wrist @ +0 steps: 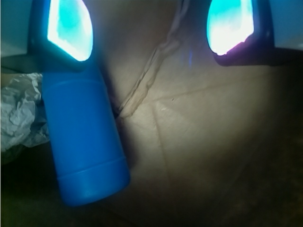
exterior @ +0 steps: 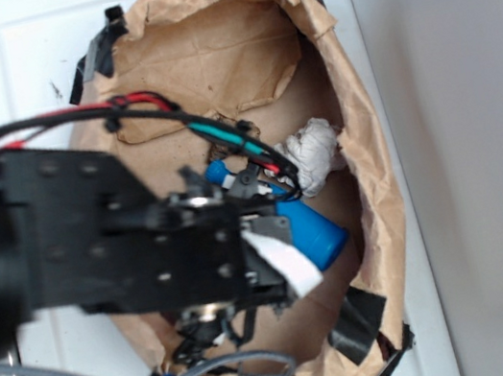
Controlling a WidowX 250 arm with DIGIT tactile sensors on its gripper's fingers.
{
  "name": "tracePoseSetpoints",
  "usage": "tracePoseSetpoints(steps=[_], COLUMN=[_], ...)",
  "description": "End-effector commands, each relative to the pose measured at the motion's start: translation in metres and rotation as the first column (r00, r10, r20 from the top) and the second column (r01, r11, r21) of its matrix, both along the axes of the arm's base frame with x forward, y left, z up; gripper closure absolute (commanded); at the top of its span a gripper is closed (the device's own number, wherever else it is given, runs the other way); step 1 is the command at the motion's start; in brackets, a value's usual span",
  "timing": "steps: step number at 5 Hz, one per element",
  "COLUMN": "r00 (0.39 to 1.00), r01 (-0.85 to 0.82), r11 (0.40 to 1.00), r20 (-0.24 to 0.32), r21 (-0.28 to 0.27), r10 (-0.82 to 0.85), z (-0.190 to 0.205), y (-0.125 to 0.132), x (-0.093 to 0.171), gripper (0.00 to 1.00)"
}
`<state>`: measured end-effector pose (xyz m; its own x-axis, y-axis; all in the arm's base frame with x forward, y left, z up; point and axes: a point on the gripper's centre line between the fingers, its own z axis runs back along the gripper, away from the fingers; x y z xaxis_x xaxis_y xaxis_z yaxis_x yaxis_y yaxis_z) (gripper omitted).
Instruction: Grab the blue bottle.
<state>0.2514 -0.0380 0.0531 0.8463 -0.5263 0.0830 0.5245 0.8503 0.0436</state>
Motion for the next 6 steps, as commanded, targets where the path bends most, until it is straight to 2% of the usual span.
tracePoseSetpoints(steps=[1,2,5,6], r00=[1.000,0.997,0.997,0.993], r01=[-0.024,-0.076,-0.076,-0.059], r11=[1.000,0.997,0.997,0.998], r20=[-0.013,0.008,0.008,0.099], r21=[-0.006,-0.023,-0.023,0.015], r10=[0.024,0.077,0.077,0.057], z=[0.001,0.014,0.014,0.027], y=[-0.032,-0.030,-0.030,-0.021], x=[-0.003,-0.003,-0.003,0.020], gripper=[0.00,0.00,0.00,0.00])
